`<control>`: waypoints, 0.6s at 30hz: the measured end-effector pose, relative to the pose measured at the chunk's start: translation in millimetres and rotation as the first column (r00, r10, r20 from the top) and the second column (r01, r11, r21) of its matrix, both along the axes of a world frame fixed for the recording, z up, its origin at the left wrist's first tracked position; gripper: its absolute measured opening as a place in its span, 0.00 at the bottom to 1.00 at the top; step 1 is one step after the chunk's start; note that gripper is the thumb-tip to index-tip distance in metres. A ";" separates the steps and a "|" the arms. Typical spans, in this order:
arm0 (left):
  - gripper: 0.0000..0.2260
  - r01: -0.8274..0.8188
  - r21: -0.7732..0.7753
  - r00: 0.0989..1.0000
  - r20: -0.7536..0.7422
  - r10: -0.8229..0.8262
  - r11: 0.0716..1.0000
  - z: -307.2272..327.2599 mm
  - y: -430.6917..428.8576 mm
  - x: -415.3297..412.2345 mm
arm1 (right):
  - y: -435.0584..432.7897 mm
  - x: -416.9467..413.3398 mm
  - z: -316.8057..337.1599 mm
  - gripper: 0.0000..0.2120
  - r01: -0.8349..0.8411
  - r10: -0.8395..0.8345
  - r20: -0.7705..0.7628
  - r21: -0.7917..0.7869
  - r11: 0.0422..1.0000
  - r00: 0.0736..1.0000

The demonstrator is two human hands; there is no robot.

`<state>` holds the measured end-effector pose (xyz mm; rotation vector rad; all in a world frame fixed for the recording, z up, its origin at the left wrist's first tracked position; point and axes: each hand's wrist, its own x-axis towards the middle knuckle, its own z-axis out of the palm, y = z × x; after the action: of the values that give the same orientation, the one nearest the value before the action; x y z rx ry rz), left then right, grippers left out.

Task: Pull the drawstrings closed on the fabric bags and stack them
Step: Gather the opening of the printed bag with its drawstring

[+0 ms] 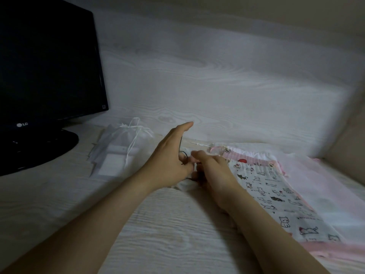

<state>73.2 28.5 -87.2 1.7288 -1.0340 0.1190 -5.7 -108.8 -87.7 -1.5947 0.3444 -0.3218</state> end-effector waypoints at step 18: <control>0.32 -0.029 -0.025 1.000 0.006 0.029 0.999 0.1 1.2 0.3 | 2.5 5.6 -10.6 0.07 0.387 -0.177 0.445 -0.440 0.811 0.878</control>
<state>73.5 29.7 -87.1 1.7224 -1.0082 0.1559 -0.2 -106.3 -98.3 -1.9553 0.1978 -1.0271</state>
